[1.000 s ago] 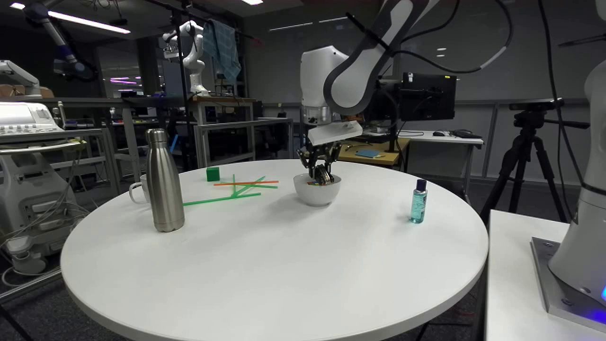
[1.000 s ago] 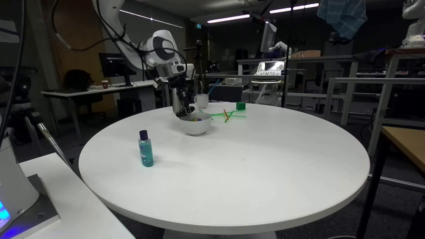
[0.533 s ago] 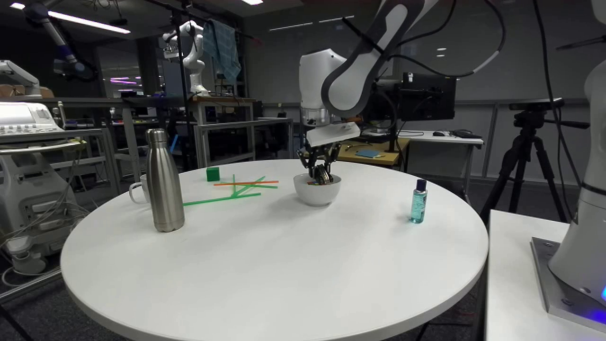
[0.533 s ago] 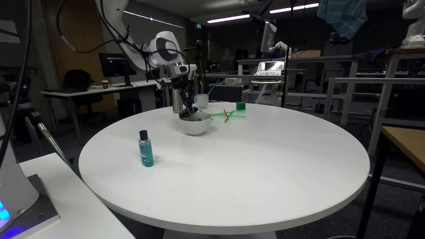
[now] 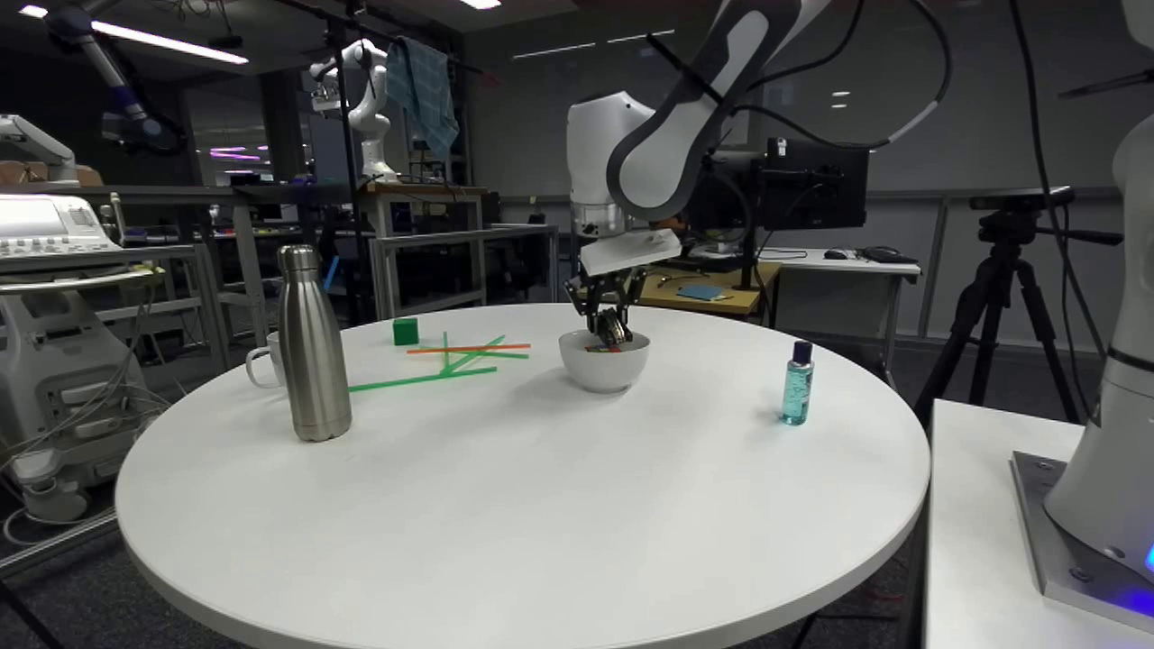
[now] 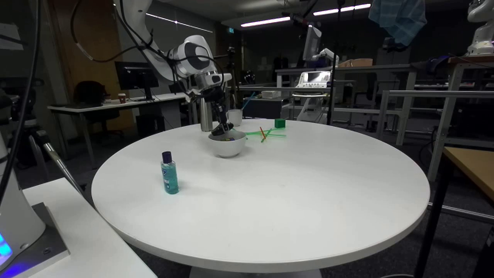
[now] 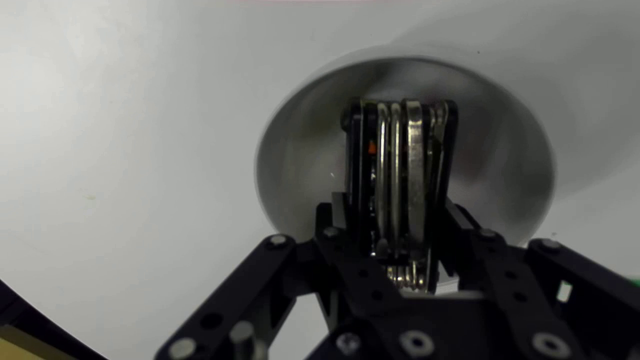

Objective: Put the knife set in the bowl

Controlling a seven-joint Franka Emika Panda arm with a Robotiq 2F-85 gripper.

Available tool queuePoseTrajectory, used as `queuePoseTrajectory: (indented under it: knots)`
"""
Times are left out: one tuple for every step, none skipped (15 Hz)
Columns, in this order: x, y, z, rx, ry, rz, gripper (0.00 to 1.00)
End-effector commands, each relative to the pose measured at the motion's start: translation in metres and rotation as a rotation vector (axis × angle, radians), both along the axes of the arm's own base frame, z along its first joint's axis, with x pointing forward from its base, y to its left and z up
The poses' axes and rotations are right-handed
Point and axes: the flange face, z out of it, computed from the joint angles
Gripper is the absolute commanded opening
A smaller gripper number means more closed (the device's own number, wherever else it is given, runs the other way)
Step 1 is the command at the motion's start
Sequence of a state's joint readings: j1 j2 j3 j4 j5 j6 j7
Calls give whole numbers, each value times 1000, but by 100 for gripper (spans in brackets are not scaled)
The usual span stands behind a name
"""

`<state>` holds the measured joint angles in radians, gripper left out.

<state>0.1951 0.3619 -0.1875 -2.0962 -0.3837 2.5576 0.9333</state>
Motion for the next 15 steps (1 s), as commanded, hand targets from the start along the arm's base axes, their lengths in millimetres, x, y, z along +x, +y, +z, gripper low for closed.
queuePoseTrajectory:
  knots:
    - [13, -2, 6, -39, 3, -29, 20]
    - [14, -2, 6, -40, 2, -29, 20]
    - [16, -2, 5, -41, 1, -29, 20]
    - [17, -3, 2, -41, 3, -29, 20]
    - [19, -4, 0, -42, 5, -30, 20]
    - [20, -4, -4, -45, 9, -31, 20]
    - [21, -5, -6, -46, 12, -31, 20]
    - [21, -6, -9, -48, 16, -31, 20]
    - [22, -6, -13, -50, 21, -32, 20]
    - [23, -7, -15, -52, 25, -33, 20]
    - [23, -8, -18, -57, 30, -33, 20]
    - [24, -10, -20, -61, 34, -36, 20]
    - [24, -11, -22, -64, 37, -36, 70]
    - [25, -11, -21, -67, 36, -36, 71]
    - [26, -12, -21, -70, 36, -39, 78]
